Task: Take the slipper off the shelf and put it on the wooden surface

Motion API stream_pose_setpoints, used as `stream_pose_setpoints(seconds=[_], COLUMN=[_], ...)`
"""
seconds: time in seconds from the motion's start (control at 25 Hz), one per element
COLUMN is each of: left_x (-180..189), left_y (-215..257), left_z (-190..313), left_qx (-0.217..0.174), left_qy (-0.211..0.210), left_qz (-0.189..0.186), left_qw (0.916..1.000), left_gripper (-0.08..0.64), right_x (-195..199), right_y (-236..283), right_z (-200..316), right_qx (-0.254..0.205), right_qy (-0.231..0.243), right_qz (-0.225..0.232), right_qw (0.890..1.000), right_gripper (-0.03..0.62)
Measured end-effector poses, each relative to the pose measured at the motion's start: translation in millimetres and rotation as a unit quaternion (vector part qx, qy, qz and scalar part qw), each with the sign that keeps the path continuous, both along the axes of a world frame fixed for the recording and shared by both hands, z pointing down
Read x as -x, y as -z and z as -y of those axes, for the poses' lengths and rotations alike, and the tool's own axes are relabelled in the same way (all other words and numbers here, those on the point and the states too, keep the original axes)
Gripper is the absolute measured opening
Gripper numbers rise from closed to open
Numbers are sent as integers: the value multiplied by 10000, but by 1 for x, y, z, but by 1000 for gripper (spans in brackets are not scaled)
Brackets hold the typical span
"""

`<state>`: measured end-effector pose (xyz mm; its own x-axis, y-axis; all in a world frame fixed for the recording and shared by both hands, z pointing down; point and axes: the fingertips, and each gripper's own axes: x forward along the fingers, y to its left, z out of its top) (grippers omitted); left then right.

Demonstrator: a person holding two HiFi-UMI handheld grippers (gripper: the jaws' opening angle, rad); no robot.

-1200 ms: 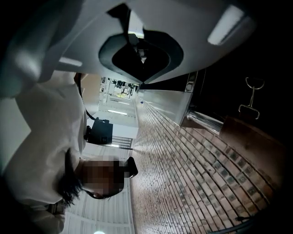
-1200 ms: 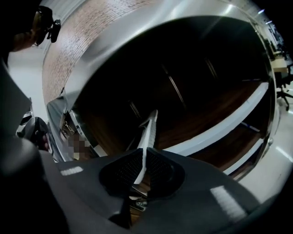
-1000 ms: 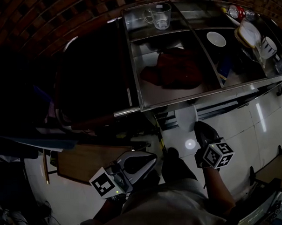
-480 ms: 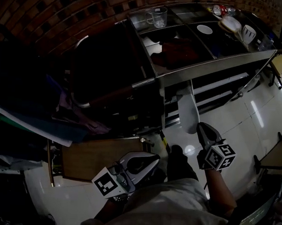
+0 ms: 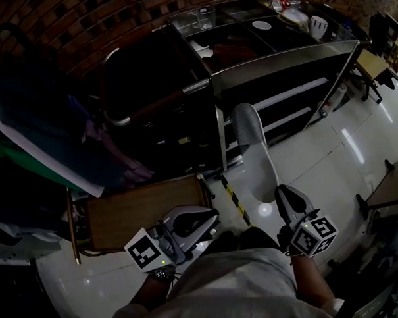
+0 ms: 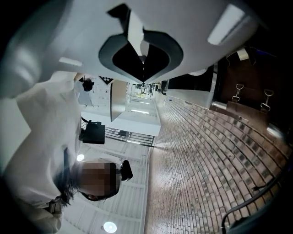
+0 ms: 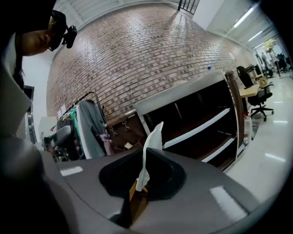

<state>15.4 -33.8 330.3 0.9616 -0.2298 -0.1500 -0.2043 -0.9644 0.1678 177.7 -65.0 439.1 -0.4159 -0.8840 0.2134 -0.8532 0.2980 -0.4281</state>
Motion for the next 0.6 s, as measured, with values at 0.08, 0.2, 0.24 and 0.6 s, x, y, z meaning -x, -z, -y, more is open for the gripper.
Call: stream_pose_setpoints(seconds=[0.08,0.2,0.24,0.6], left_x=[0,0,1,12], left_y=[6,15,19,18], left_z=[-11,-32,-41,-131], left_qx=[-117,-226,-245,-175], left_qy=[2,40,55,483], left_qz=[13,4,-11,323], left_qw=[9999,9997,9997,9982], left_gripper=[0,0,0,0], right_x=[-3,-6,-5,36], right_y=[12,32,39,71], right_z=[-27,-64,-75,-162], right_qx=[-98,-251,-305,-756], right_qy=[-51,-125,-125,589], right_qz=[29,36,73,-79], right_qw=[9999,9996,9994,9954], right_gripper=[23,23,23,23])
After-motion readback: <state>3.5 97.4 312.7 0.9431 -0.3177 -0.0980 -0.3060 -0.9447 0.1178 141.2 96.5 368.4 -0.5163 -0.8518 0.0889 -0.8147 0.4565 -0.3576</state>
